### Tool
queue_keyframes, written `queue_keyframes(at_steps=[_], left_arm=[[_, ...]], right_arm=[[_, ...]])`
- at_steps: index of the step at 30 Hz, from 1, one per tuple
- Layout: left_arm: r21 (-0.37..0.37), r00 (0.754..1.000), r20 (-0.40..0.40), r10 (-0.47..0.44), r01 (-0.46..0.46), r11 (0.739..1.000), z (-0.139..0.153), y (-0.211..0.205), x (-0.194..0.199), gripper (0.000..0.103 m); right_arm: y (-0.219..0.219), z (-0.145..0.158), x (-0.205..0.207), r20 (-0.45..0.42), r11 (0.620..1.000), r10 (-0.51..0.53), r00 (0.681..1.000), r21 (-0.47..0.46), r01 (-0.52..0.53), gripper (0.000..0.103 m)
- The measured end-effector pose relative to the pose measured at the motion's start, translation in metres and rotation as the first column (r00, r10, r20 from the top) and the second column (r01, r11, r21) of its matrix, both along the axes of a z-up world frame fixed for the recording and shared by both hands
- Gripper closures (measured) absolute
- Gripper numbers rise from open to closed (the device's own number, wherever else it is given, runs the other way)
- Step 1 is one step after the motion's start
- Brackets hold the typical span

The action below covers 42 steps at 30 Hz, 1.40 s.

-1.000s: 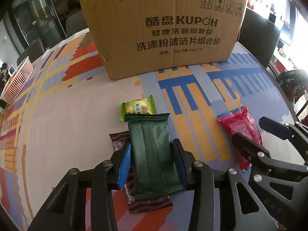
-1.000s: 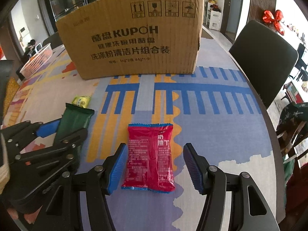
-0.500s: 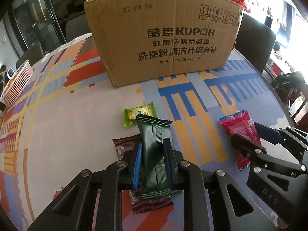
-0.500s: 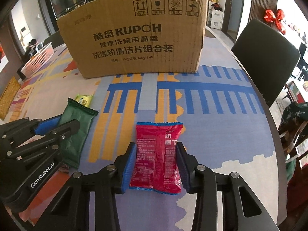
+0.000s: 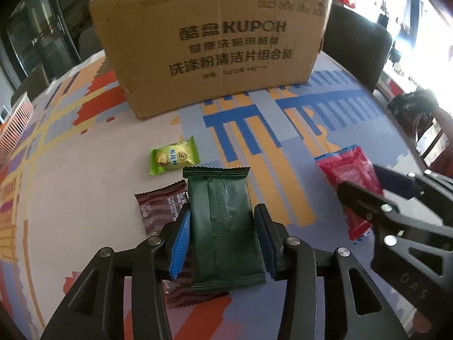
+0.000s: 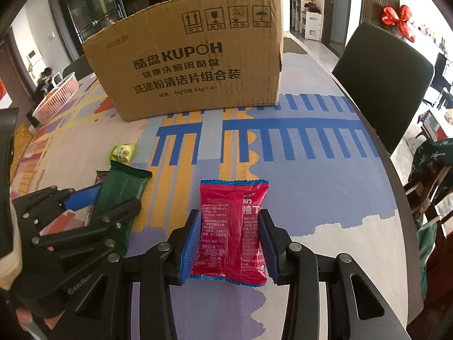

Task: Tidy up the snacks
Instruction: 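Lift the pink bag and green packet over the box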

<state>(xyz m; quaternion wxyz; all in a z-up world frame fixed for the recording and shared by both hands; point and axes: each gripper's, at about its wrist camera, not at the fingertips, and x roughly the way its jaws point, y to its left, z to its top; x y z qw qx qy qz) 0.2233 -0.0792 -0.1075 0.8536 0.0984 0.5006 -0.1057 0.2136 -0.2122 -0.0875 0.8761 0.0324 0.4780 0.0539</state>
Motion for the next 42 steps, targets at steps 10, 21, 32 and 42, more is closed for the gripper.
queue_keyframes(at_steps=[10,21,32,42], left_arm=[[-0.06,1.0,0.017,-0.004,0.005,0.998,0.001,0.008,-0.002,0.061],[-0.1,0.995,0.096,0.03,-0.02,0.995,0.043,0.018,-0.011,0.061],[-0.167,0.974,0.217,0.061,-0.024,0.986,0.108,0.025,-0.004,0.061],[-0.198,0.949,0.305,0.078,-0.017,0.98,0.158,0.031,0.015,0.061]], right_arm=[[-0.002,0.003,-0.002,0.008,1.0,-0.001,1.0,0.008,0.001,0.061],[0.002,0.035,-0.008,0.093,1.0,0.01,0.996,0.021,-0.012,0.061],[0.005,0.097,-0.003,0.247,0.999,0.019,0.969,0.044,-0.031,0.061],[0.011,0.149,0.014,0.369,0.997,0.032,0.929,0.049,-0.054,0.061]])
